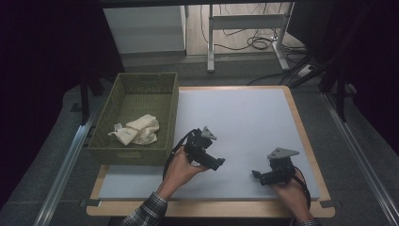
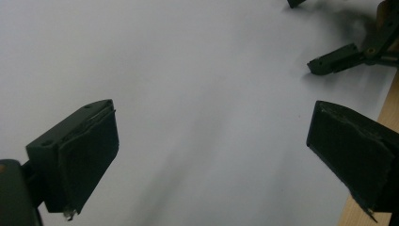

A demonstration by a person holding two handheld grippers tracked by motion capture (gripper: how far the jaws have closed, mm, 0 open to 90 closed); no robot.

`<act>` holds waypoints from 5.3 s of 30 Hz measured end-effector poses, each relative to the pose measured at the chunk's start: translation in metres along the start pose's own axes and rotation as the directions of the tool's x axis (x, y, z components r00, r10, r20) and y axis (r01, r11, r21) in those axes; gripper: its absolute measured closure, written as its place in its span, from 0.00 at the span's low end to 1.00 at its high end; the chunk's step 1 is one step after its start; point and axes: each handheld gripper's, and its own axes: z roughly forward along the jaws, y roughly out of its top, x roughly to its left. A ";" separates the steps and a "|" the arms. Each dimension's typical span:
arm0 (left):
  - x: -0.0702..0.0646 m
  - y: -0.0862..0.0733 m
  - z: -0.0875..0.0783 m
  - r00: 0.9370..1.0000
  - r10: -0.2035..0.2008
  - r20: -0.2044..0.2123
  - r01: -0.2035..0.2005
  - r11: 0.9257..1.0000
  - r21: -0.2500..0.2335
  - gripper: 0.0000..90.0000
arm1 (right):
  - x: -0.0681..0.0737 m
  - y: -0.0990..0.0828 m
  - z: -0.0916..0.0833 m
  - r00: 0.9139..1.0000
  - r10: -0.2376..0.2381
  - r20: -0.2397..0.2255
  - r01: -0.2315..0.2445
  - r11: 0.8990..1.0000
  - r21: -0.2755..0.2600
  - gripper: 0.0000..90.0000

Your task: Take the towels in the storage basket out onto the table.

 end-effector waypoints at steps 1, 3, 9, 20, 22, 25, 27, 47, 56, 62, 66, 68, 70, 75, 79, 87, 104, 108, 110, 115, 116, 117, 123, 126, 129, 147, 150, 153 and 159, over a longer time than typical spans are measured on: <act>0.001 0.002 -0.001 1.000 -0.001 -0.002 0.001 1.000 0.001 0.03 | 0.000 0.000 0.000 1.000 0.000 0.000 0.000 1.000 0.000 0.03; 0.003 0.006 -0.005 1.000 0.005 -0.007 -0.005 1.000 0.005 0.03 | 0.000 0.000 0.000 1.000 0.000 0.000 0.000 1.000 0.000 0.03; 0.016 0.019 -0.017 1.000 -0.005 -0.006 0.005 1.000 0.000 0.03 | 0.000 0.000 0.000 1.000 0.000 0.001 0.000 1.000 -0.001 0.03; 0.045 0.032 -0.042 0.999 -0.028 -0.035 0.028 1.000 -0.004 0.03 | 0.000 0.000 0.000 1.000 -0.001 0.001 0.001 1.000 -0.003 0.03; 0.050 0.033 -0.045 0.998 -0.028 -0.049 0.028 1.000 0.001 0.03 | 0.000 0.000 0.000 1.000 0.000 0.001 0.000 1.000 -0.003 0.03; 0.060 0.035 -0.052 0.996 -0.040 -0.077 0.041 0.999 0.004 0.03 | 0.000 0.000 0.000 1.000 0.000 0.001 0.000 1.000 -0.003 0.03; 0.066 0.035 -0.056 0.994 -0.046 -0.094 0.047 0.999 0.009 0.03 | 0.000 0.000 0.000 1.000 0.001 0.000 -0.001 1.000 -0.003 0.03; 0.130 0.019 -0.096 0.962 -0.145 -0.233 0.152 0.988 0.013 0.01 | 0.000 0.000 0.000 1.000 0.001 0.001 -0.001 1.000 -0.003 0.03; 0.161 -0.002 -0.109 0.938 -0.200 -0.284 0.214 0.977 0.016 0.01 | 0.000 0.000 0.000 1.000 0.000 0.001 0.000 1.000 -0.003 0.03; 0.177 -0.018 -0.108 0.925 -0.220 -0.311 0.241 0.970 0.031 0.01 | 0.000 0.000 0.000 1.000 0.000 0.001 0.000 1.000 -0.003 0.03; 0.188 -0.028 -0.103 0.916 -0.228 -0.329 0.262 0.963 0.063 0.01 | 0.000 0.000 0.000 1.000 0.000 0.001 0.000 1.000 -0.003 0.03; 0.194 -0.034 -0.099 0.916 -0.231 -0.329 0.271 0.959 0.080 0.00 | 0.000 0.000 0.000 1.000 0.000 0.001 0.000 1.000 -0.003 0.03; 0.199 -0.040 -0.095 0.913 -0.240 -0.329 0.285 0.954 0.093 0.00 | 0.000 0.000 0.000 1.000 0.001 0.001 -0.001 1.000 -0.003 0.03; 0.212 -0.052 -0.085 0.902 -0.253 -0.349 0.320 0.936 0.149 0.00 | 0.000 0.000 0.000 1.000 0.000 0.001 0.000 1.000 -0.003 0.03; 0.223 -0.061 -0.079 0.895 -0.268 -0.356 0.352 0.916 0.194 0.00 | 0.000 0.000 0.000 1.000 0.001 0.001 -0.001 1.000 -0.003 0.03; 0.243 -0.079 -0.068 0.874 -0.315 -0.370 0.428 0.860 0.279 0.01 | 0.000 0.000 0.000 1.000 0.001 0.000 -0.001 1.000 -0.003 0.03; 0.253 -0.094 -0.058 0.851 -0.475 -0.225 0.525 0.760 0.383 0.63 | 0.000 0.000 0.000 1.000 0.001 0.000 -0.001 1.000 -0.003 0.03; 0.251 -0.091 -0.059 0.866 -0.453 -0.211 0.500 0.774 0.388 0.78 | 0.000 0.000 0.000 1.000 0.001 0.000 -0.001 1.000 -0.003 0.03; 0.250 -0.088 -0.063 0.871 -0.434 -0.229 0.490 0.793 0.362 0.79 | 0.000 0.000 0.000 1.000 0.001 0.000 -0.001 1.000 -0.003 0.03; 0.248 -0.080 -0.078 0.876 -0.411 -0.250 0.471 0.841 0.266 0.79 | 0.000 0.000 0.000 1.000 0.001 0.000 -0.001 1.000 -0.003 0.03; 0.246 -0.078 -0.081 0.878 -0.404 -0.257 0.464 0.849 0.252 0.79 | 0.000 0.000 0.000 1.000 0.001 0.000 -0.001 1.000 -0.003 0.03; 0.245 -0.077 -0.084 0.880 -0.399 -0.257 0.459 0.855 0.243 0.79 | 0.000 0.000 0.000 1.000 0.001 0.000 -0.001 1.000 -0.003 0.03; 0.239 -0.067 -0.103 0.879 -0.382 -0.286 0.435 0.888 0.151 0.79 | 0.000 0.000 0.000 1.000 0.001 0.000 -0.001 1.000 -0.003 0.03; 0.235 -0.062 -0.115 0.881 -0.372 -0.292 0.419 0.900 0.117 0.79 | 0.000 0.000 0.000 1.000 0.001 0.000 -0.001 1.000 -0.003 0.03; 0.230 -0.056 -0.126 0.886 -0.351 -0.302 0.395 0.914 0.096 0.78 | 0.000 0.000 0.000 1.000 0.000 0.000 0.000 1.000 -0.003 0.03; 0.201 -0.020 -0.164 0.908 -0.266 -0.323 0.264 0.963 -0.050 0.78 | 0.000 0.000 0.000 1.000 0.000 0.000 0.000 1.000 -0.003 0.03; 0.195 -0.011 -0.165 0.918 -0.249 -0.310 0.241 0.968 -0.062 0.78 | 0.000 0.000 0.000 1.000 0.000 0.000 0.000 1.000 -0.003 0.03; 0.188 -0.002 -0.165 0.925 -0.227 -0.303 0.216 0.974 -0.072 0.78 | 0.000 0.000 0.000 1.000 0.001 0.000 -0.001 1.000 -0.003 0.03; 0.176 0.015 -0.162 0.938 -0.190 -0.291 0.174 0.982 -0.079 0.78 | 0.000 0.000 0.000 1.000 0.001 0.000 -0.001 1.000 -0.003 0.03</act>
